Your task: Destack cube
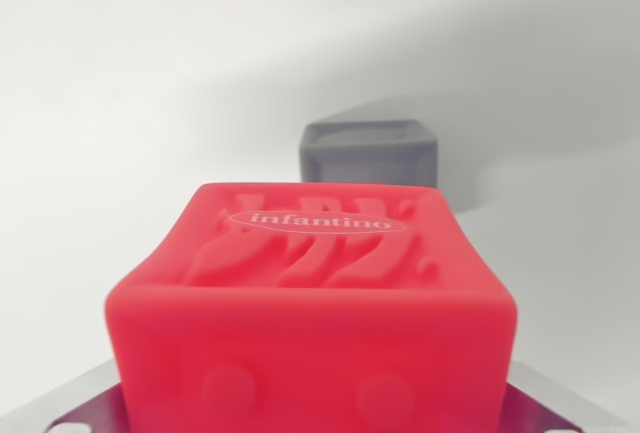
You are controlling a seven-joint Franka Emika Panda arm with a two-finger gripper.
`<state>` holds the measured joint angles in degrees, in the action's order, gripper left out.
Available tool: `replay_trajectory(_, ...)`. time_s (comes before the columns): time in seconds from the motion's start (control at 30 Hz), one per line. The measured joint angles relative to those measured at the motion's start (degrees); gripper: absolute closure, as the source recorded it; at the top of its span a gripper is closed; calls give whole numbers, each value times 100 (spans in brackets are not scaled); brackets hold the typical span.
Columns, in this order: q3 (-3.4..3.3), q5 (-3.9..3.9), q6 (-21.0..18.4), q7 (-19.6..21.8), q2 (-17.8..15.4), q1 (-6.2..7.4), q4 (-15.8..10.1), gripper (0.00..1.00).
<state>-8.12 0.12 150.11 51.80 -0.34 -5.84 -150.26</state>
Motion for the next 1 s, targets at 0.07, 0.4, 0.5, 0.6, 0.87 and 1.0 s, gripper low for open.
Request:
replay_trajectory(0.07, 0, -24, -101, 17, -96, -6, 6, 100)
replay_trajectory(0.4, 0, -110, -605, 86, -543, -16, 72, 100)
replay_trajectory(0.5, 4, -112, -633, 59, -571, -10, 101, 100)
replay_trajectory(0.6, 25, -112, -629, -30, -461, 22, 161, 100)
replay_trajectory(0.87, 80, -94, -598, -294, -247, 128, 313, 100)
replay_trajectory(1.0, 106, -73, -573, -433, -148, 176, 387, 100)
